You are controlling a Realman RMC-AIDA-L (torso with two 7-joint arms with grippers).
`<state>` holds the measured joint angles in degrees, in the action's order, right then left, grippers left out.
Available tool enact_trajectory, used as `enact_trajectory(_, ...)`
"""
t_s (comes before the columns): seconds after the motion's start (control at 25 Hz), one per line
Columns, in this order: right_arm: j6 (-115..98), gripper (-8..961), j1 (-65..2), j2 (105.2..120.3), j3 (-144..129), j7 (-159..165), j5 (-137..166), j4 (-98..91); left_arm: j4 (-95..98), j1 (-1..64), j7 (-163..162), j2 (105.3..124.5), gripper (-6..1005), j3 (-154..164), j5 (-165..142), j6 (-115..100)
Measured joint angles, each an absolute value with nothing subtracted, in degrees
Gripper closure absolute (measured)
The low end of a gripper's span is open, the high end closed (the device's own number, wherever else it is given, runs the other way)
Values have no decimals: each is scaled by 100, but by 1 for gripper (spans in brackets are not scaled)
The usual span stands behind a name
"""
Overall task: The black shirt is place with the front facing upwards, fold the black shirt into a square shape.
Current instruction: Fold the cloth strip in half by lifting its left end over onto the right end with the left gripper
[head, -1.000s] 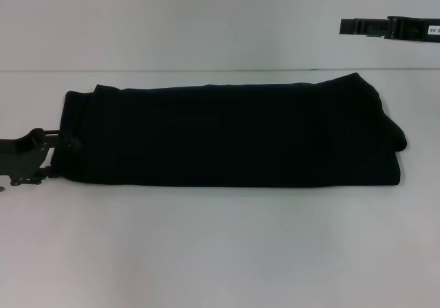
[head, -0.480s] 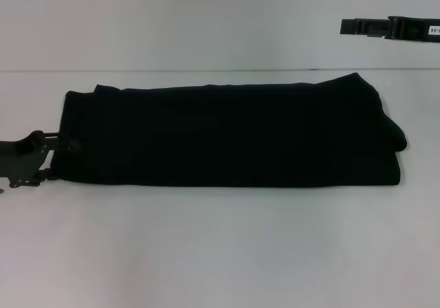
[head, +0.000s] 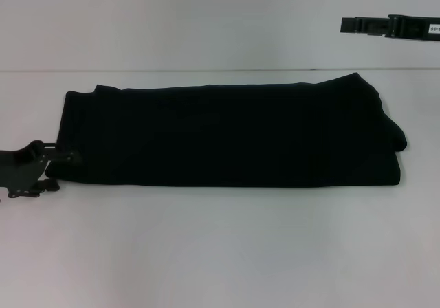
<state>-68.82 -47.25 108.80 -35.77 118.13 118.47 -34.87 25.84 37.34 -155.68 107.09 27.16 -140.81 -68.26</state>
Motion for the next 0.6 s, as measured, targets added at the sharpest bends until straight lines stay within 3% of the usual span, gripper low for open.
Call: enact_trajectory(0.6, -6882, 44, -4738, 10889, -3577, 11821, 11847, -3489, 2573, 3793, -15570, 10746, 234, 2859, -14115, -6505)
